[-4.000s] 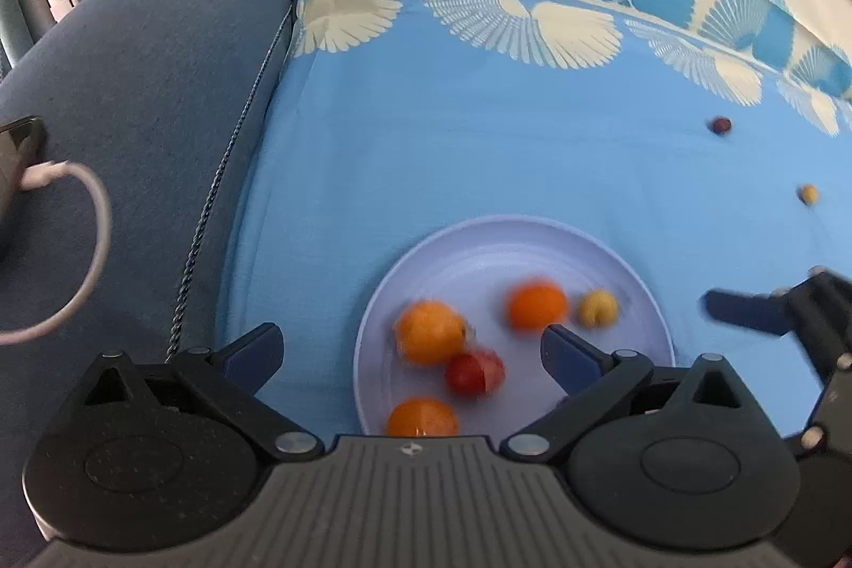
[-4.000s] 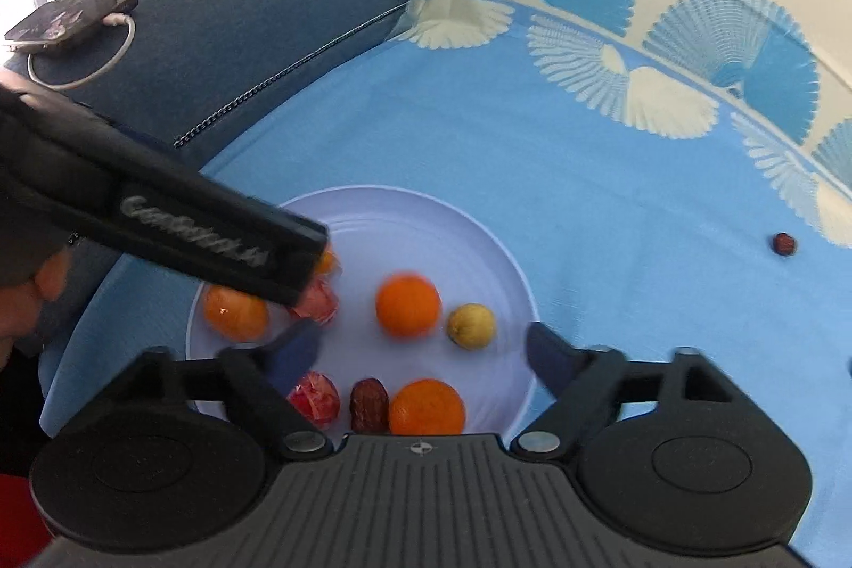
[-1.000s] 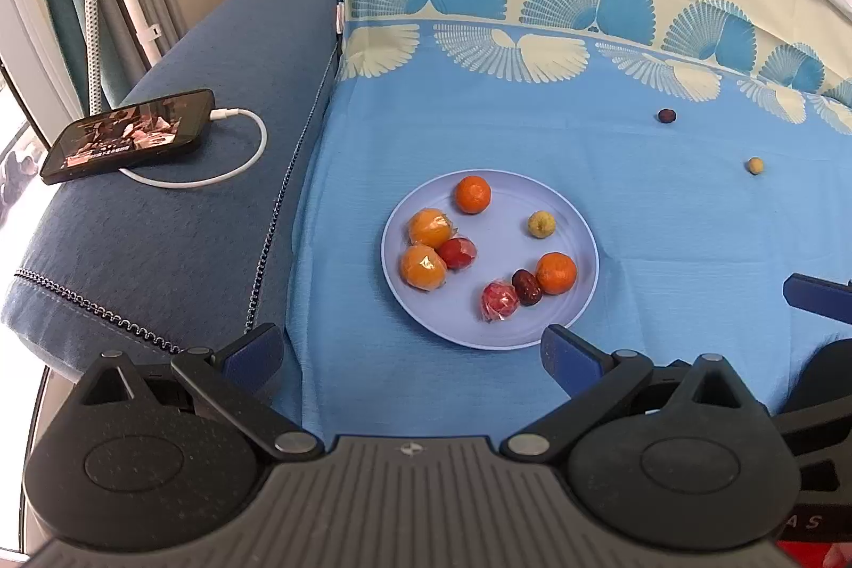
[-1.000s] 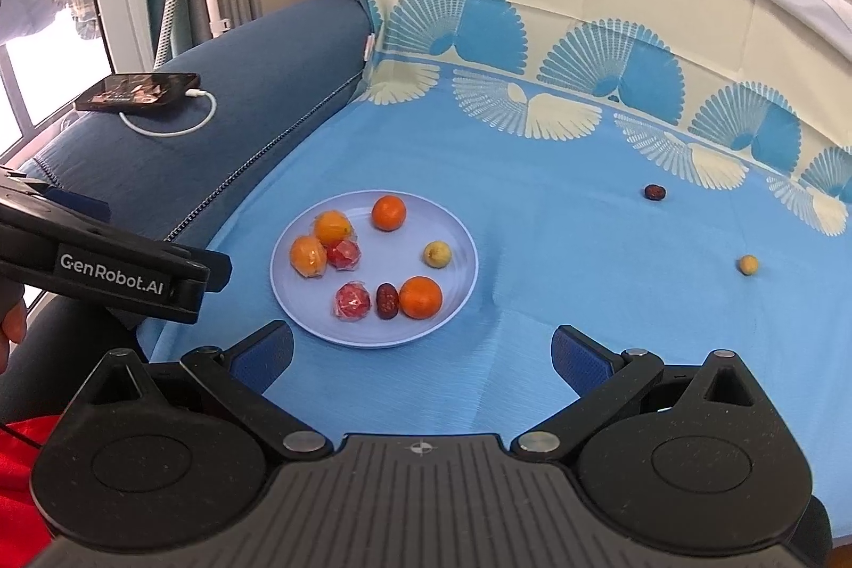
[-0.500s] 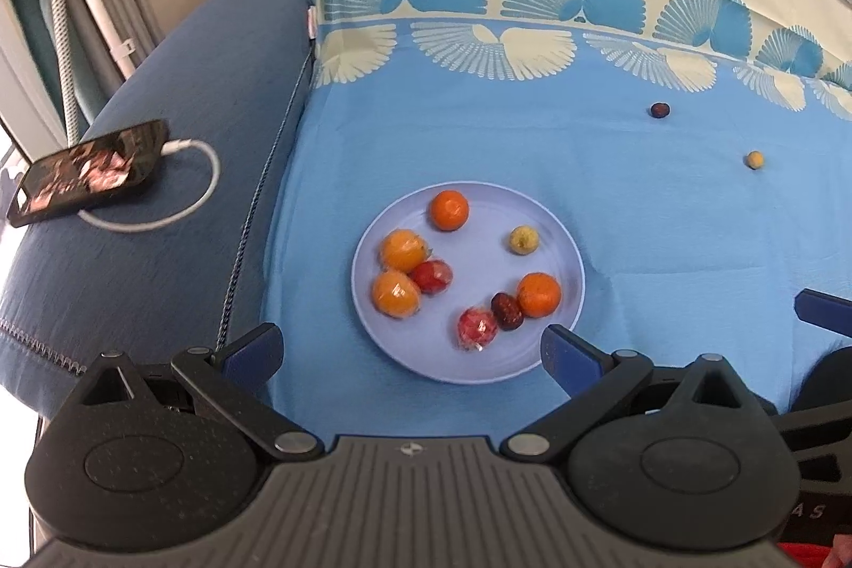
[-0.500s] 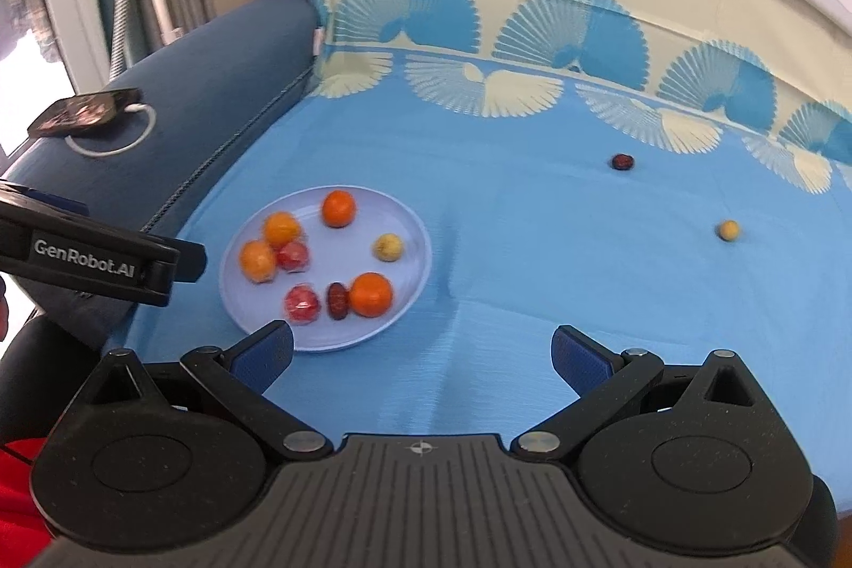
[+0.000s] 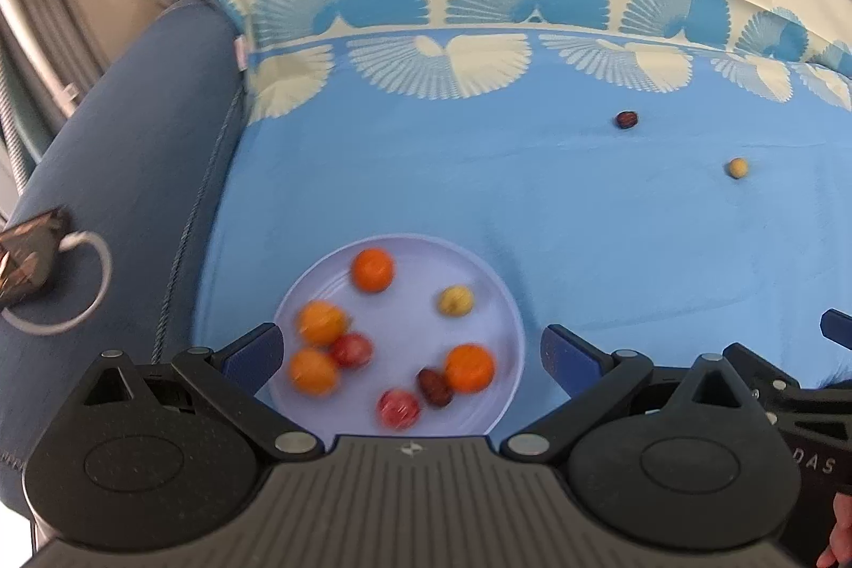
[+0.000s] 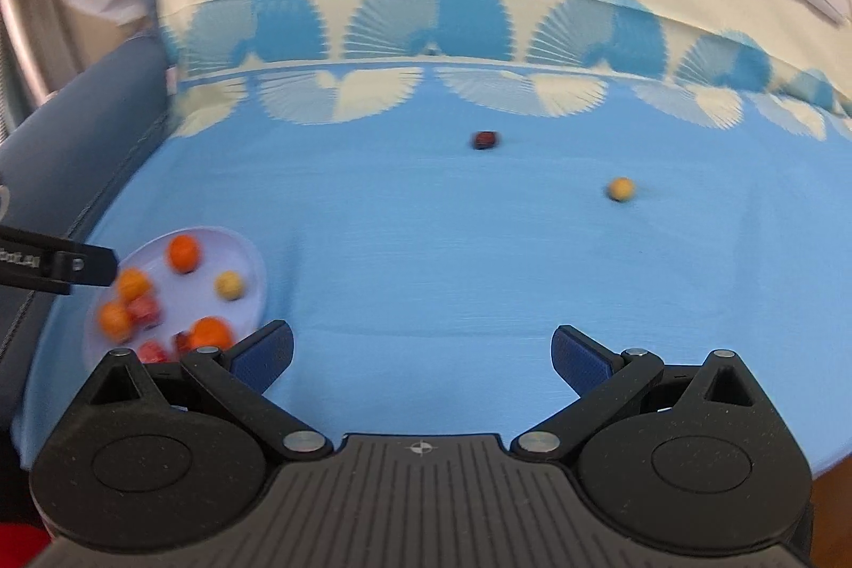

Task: Organize fruits
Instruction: 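Move both open tools toward the loose jujube and small yellow fruit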

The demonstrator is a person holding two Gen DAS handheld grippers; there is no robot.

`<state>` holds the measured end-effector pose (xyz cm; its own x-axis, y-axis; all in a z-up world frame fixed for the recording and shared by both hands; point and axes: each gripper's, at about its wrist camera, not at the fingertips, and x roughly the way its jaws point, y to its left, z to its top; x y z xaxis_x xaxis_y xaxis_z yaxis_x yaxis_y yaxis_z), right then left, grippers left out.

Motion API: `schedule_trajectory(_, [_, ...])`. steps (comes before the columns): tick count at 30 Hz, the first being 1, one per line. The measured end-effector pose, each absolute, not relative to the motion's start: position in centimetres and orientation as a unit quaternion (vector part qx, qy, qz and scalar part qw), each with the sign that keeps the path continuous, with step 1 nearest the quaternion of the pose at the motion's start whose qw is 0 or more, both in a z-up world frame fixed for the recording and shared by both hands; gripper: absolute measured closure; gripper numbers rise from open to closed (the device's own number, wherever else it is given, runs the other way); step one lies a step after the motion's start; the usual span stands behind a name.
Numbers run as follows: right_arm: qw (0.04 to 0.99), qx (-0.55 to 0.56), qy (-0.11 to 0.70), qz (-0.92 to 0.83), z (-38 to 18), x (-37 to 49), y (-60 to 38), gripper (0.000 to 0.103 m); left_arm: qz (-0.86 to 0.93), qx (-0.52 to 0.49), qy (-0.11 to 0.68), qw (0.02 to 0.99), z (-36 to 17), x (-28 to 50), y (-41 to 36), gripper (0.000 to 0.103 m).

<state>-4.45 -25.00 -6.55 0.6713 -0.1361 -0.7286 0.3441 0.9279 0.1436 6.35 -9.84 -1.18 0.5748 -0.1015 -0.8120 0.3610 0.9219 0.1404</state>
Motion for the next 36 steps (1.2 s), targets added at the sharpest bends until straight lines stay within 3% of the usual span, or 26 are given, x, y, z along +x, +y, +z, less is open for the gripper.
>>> schedule_trajectory(23, [0.884,0.154,0.346,-0.273,-12.8,1.7,-37.2,0.001,-0.178,0.173,0.424,0.871,-5.6,16.6,-24.5,0.0])
schedule_trajectory(36, [0.876,0.162,0.318,-0.324,-17.4,7.7,-42.7,0.001,-0.247,0.192,0.411,0.857,-10.7,23.5,-33.9,0.0])
